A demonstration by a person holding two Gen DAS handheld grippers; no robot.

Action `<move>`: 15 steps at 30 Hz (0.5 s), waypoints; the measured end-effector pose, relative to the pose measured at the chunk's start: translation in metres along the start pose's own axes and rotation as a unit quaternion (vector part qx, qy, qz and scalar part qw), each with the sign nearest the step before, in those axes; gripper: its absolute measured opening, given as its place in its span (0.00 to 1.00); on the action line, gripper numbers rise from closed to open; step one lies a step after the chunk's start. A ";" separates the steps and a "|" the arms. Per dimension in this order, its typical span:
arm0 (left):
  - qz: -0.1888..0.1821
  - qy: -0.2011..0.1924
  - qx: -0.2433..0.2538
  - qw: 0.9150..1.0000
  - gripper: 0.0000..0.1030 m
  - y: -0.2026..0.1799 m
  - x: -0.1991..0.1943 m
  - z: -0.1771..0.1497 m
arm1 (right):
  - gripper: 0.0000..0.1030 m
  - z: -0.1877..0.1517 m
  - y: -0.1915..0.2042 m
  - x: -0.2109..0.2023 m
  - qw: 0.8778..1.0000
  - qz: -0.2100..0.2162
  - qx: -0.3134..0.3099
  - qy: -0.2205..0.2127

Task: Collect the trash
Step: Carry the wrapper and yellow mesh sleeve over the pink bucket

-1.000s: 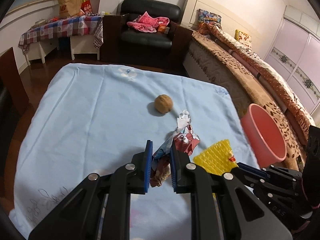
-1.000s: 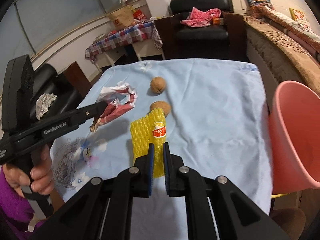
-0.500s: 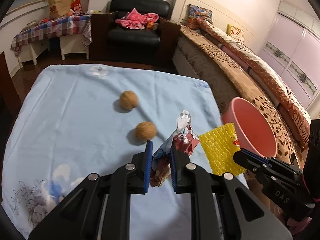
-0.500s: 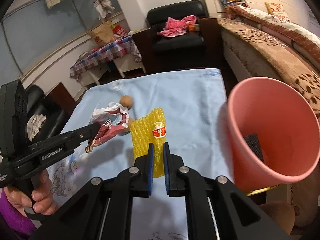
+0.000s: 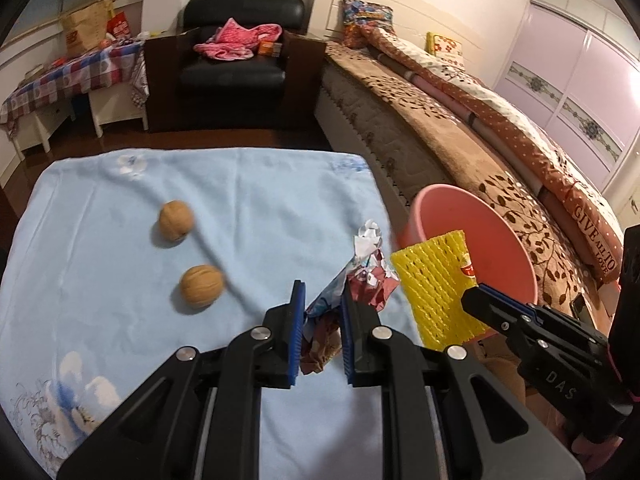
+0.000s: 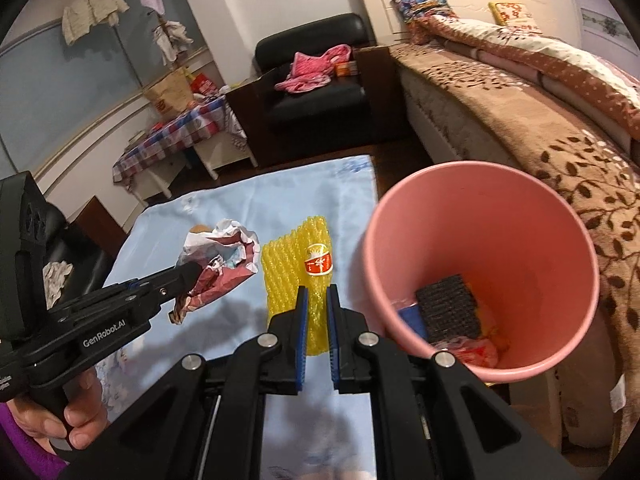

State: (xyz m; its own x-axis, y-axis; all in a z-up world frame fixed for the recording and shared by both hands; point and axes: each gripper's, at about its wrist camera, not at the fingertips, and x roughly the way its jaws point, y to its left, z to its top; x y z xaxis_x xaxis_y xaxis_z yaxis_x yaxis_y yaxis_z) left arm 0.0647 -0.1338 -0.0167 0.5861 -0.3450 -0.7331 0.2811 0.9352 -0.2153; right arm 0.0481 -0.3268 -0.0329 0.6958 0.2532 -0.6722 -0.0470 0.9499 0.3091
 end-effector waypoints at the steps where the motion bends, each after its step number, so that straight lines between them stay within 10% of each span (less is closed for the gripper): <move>1: -0.001 0.000 0.002 1.000 0.15 -0.003 0.001 0.001 | 0.08 0.001 -0.005 -0.002 1.000 -0.004 0.004 -0.003; 15: -0.018 -0.004 0.046 0.999 0.15 -0.061 0.022 0.016 | 0.08 0.008 -0.066 -0.023 0.997 -0.049 0.044 -0.039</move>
State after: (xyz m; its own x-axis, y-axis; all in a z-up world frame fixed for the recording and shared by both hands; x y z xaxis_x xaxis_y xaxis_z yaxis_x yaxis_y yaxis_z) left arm 0.0723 -0.2000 -0.0088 0.5793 -0.3797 -0.7212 0.3713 0.9107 -0.1812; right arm 0.0410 -0.3973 -0.0321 0.7471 0.1417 -0.6495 0.0854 0.9485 0.3051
